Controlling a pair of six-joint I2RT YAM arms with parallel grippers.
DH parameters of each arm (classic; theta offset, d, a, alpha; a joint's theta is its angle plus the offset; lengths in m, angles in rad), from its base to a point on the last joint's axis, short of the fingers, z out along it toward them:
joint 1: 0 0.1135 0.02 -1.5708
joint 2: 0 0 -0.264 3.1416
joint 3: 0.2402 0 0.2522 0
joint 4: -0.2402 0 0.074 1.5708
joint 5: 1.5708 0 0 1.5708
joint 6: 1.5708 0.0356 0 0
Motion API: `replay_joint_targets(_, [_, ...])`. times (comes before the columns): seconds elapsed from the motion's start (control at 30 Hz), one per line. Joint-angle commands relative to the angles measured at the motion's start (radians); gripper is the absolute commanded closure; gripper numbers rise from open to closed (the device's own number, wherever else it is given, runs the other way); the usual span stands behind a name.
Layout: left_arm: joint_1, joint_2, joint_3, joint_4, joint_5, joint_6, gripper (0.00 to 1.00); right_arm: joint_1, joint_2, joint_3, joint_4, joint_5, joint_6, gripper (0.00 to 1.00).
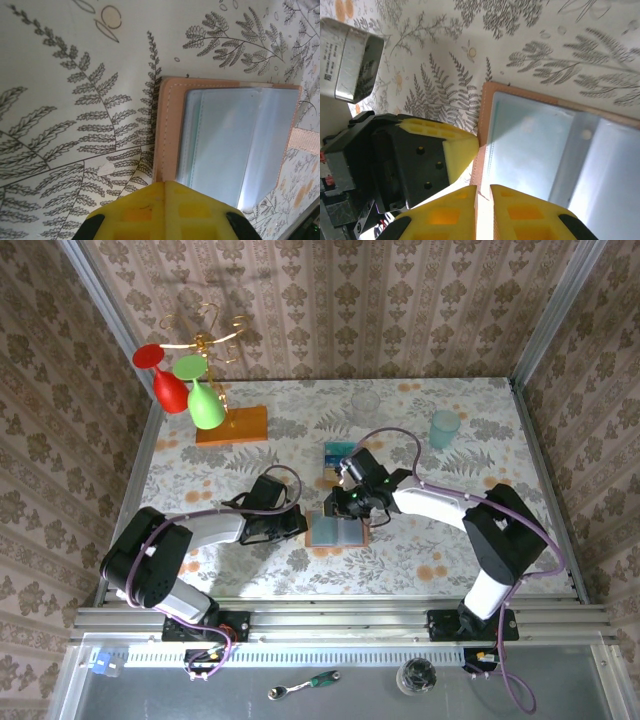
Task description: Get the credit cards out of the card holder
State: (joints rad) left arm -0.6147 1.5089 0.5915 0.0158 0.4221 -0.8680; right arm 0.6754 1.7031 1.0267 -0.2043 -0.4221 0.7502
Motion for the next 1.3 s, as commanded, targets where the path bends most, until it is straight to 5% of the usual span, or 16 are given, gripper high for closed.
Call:
replay_joint_targets(0.0, [-0.006, -0.020, -0.015, -0.004, 0.002, -0.010, 1.00, 0.013, 0.029, -0.016, 0.048, -0.038, 0.066, 0.83])
replay_joint_targets(1.27, [-0.014, 0.041, -0.004, -0.010, 0.044, 0.003, 1.00, 0.042, 0.138, 0.045, -0.075, 0.003, 0.038, 0.64])
